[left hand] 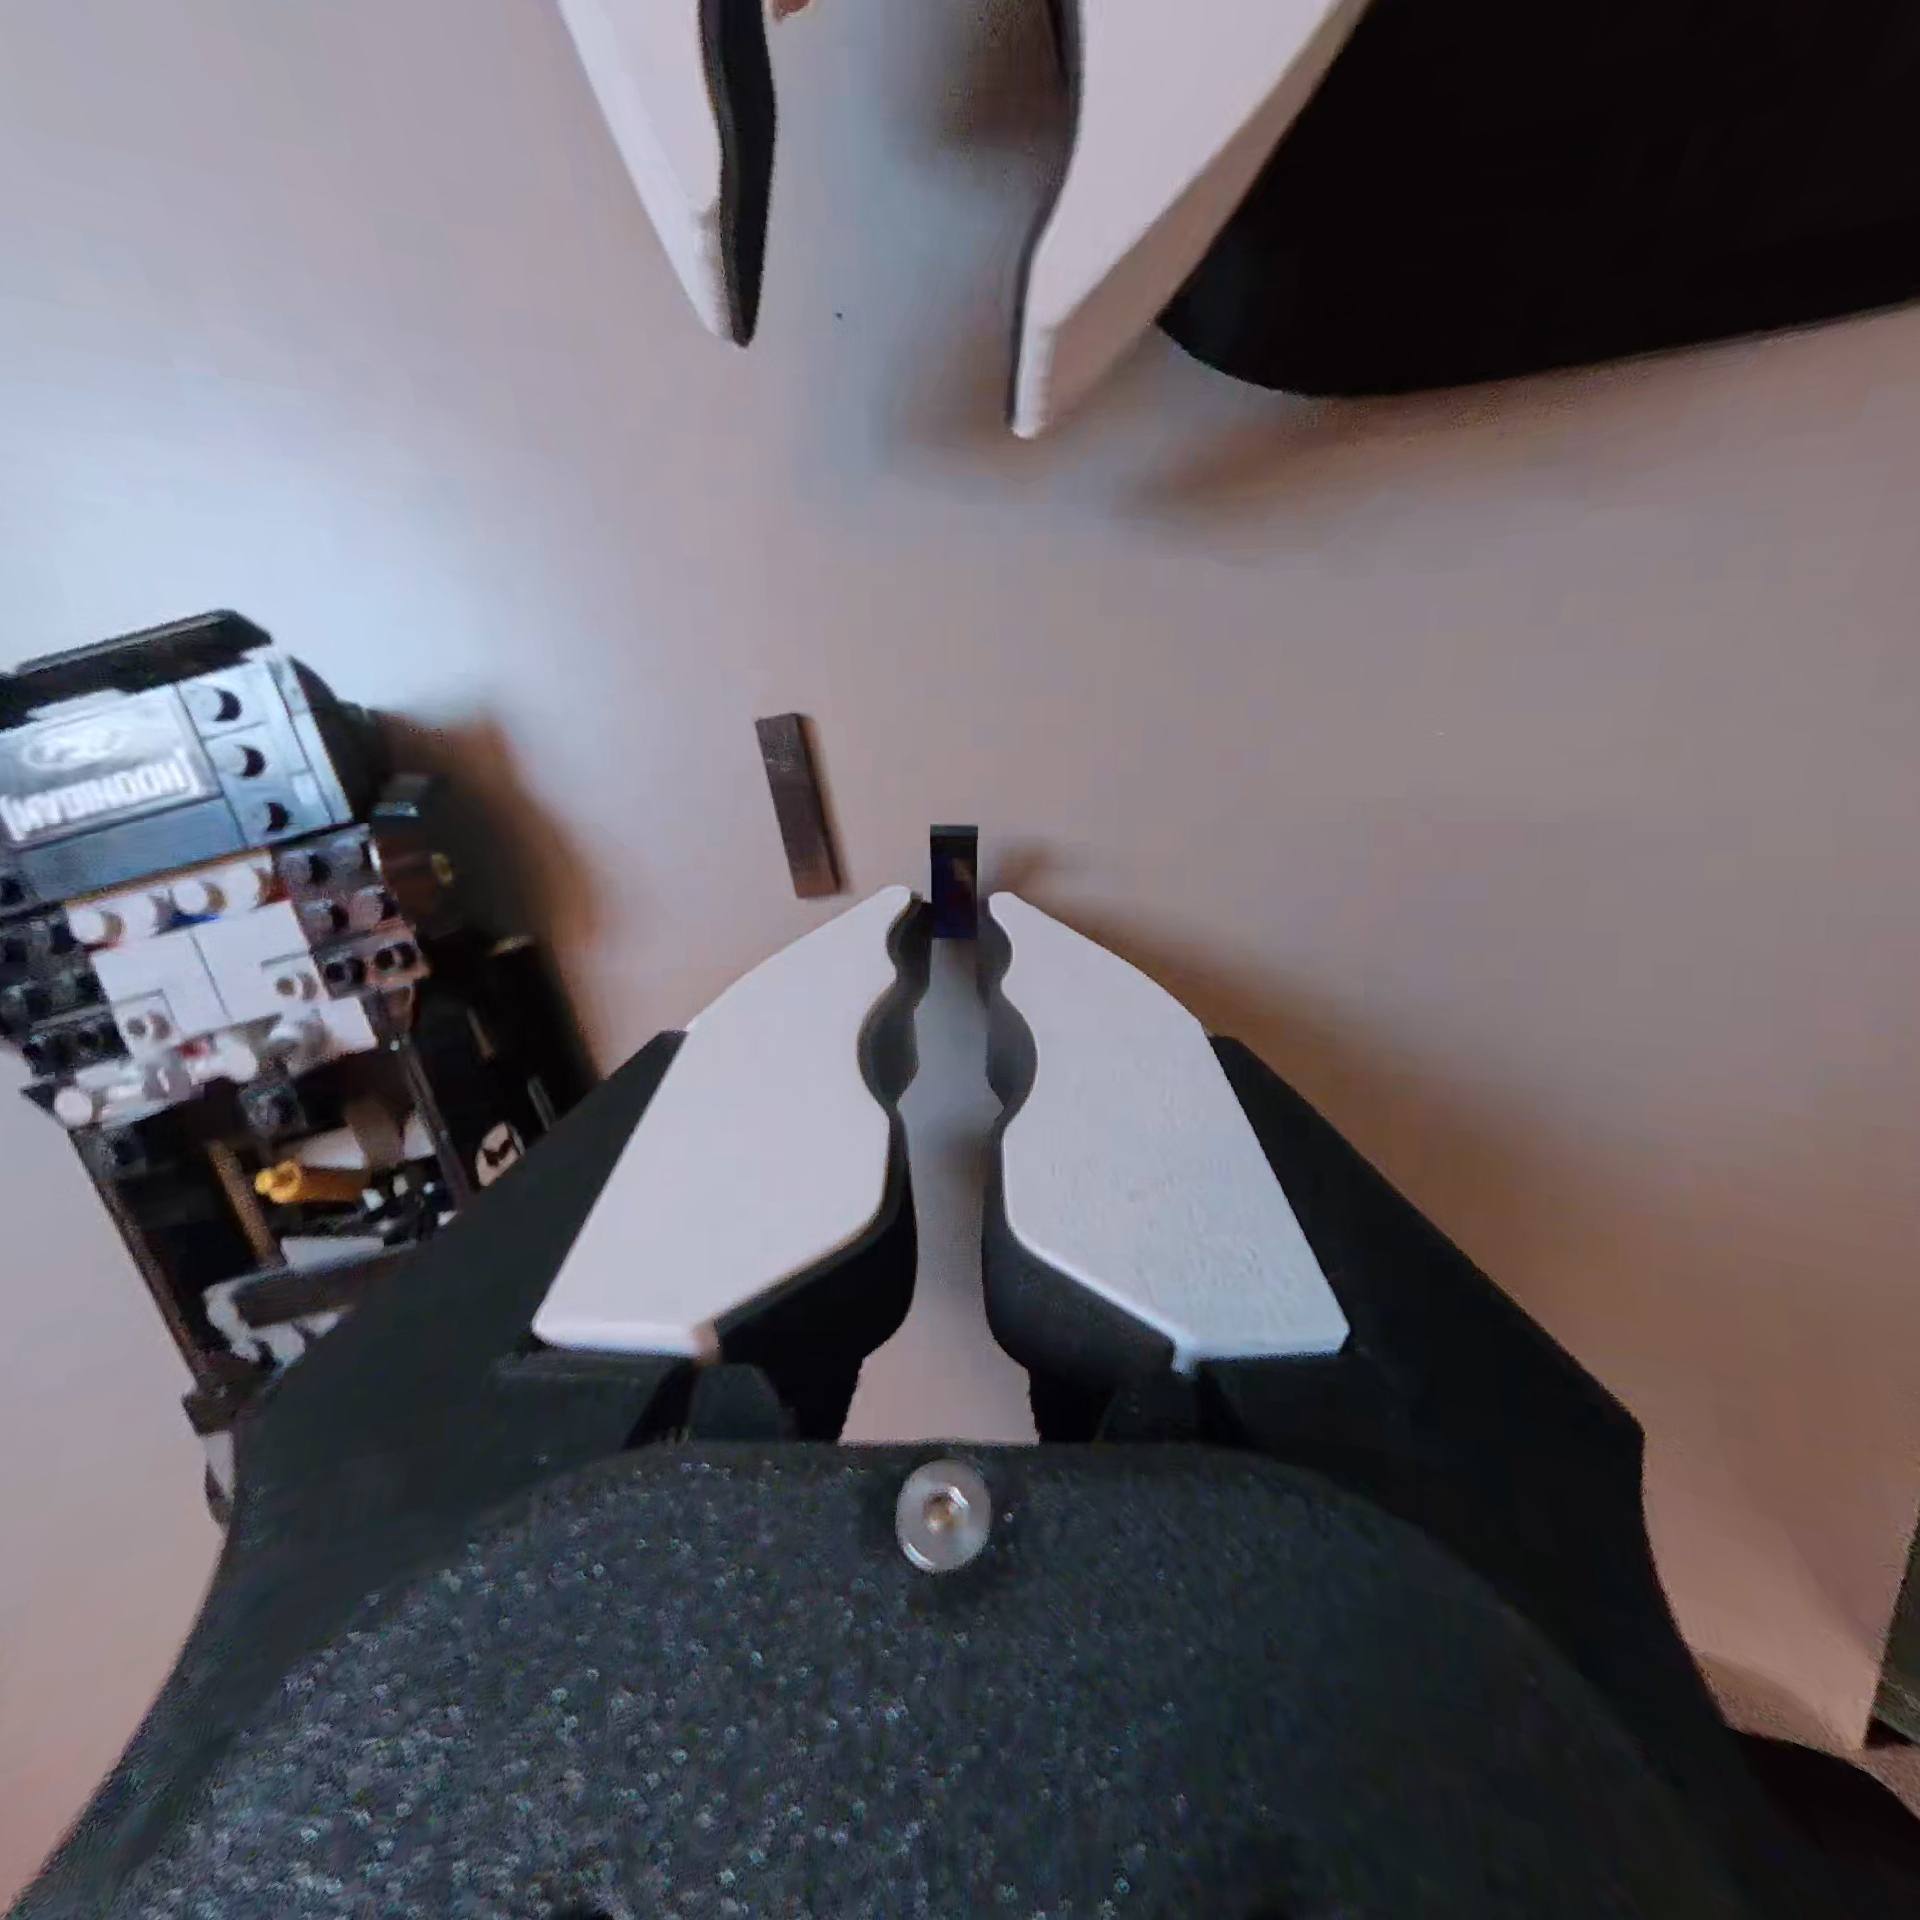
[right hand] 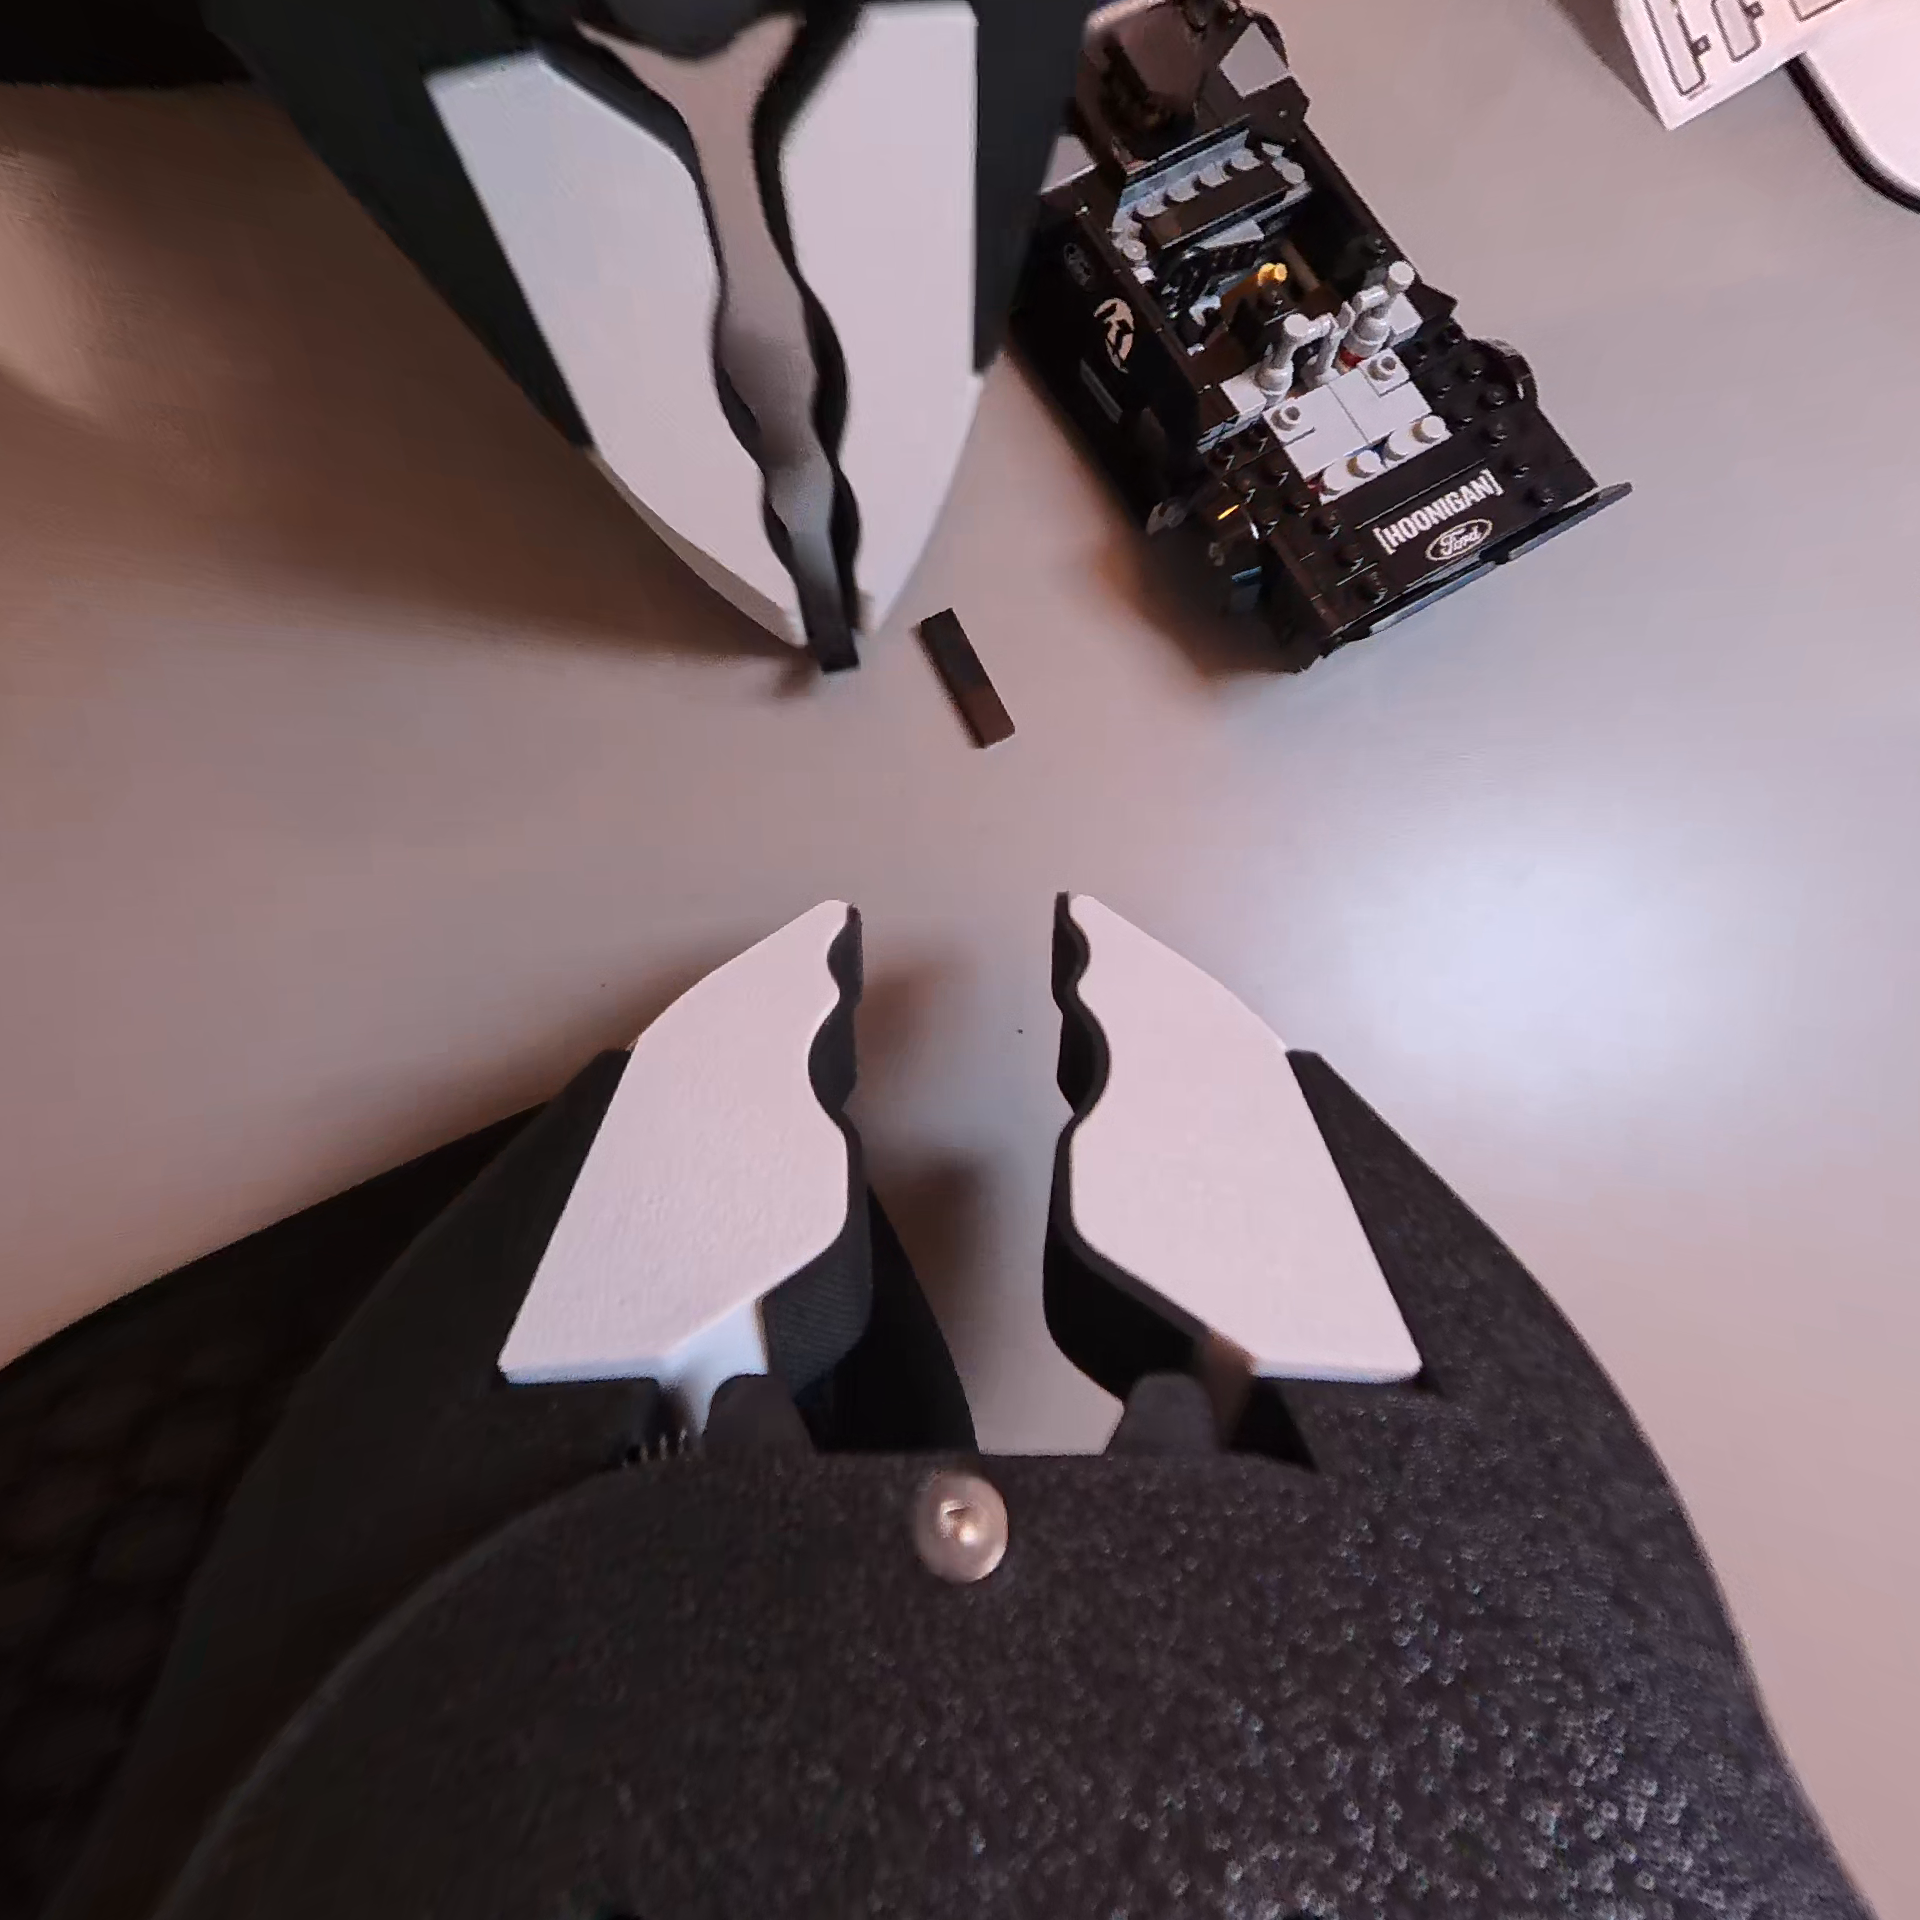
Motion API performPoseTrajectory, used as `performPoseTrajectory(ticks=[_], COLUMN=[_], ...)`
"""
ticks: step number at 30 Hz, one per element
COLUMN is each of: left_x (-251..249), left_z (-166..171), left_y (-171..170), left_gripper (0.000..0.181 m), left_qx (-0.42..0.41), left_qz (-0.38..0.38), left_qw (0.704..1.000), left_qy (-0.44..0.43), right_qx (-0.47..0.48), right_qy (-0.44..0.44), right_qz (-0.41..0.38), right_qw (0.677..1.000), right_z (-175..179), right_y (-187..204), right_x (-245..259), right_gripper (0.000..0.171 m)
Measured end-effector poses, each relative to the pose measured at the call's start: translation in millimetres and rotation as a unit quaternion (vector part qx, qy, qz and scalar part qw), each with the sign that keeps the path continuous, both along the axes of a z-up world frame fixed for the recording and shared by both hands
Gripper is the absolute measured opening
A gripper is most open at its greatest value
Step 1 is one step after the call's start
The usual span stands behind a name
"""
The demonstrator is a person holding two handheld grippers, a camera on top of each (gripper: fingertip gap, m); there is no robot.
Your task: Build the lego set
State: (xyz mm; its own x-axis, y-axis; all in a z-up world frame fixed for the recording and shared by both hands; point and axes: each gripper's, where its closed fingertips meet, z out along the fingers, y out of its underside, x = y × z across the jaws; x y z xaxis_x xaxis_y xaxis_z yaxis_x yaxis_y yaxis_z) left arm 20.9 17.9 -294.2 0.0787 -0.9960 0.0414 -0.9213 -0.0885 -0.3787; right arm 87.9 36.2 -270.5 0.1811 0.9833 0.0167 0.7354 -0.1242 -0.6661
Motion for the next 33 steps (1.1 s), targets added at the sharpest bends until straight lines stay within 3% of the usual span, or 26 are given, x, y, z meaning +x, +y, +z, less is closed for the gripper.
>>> performPoseTrajectory(ticks=[8, 15, 24, 33], left_x=[-7.9, -43.6, -30.9, -37.7], left_z=[9.2, -0.4, -2.2, -1.8], left_y=[7.5, 2.5, 4.1, 4.4], left_gripper=[0.033, 0.029, 0.030, 0.029], left_qx=[0.026, 0.006, 0.021, 0.018], left_qz=[0.020, 0.110, 0.117, 0.128], left_qw=[0.999, 0.990, 0.981, 0.977], left_qy=[-0.036, -0.083, -0.151, -0.167], right_qx=[-0.008, -0.022, -0.035, -0.042], right_qy=[0.008, -0.027, -0.031, -0.064], right_qz=[0.055, 0.102, 0.129, 0.094], right_qw=[0.998, 0.994, 0.991, 0.993], right_z=[-8.4, -19.6, -19.6, -24.6], right_y=[0.0, 3.9, -9.4, 4.8], right_x=[-19.4, -40.5, -58.6, -41.0], right_gripper=[0.035, 0.032, 0.032, 0.029])
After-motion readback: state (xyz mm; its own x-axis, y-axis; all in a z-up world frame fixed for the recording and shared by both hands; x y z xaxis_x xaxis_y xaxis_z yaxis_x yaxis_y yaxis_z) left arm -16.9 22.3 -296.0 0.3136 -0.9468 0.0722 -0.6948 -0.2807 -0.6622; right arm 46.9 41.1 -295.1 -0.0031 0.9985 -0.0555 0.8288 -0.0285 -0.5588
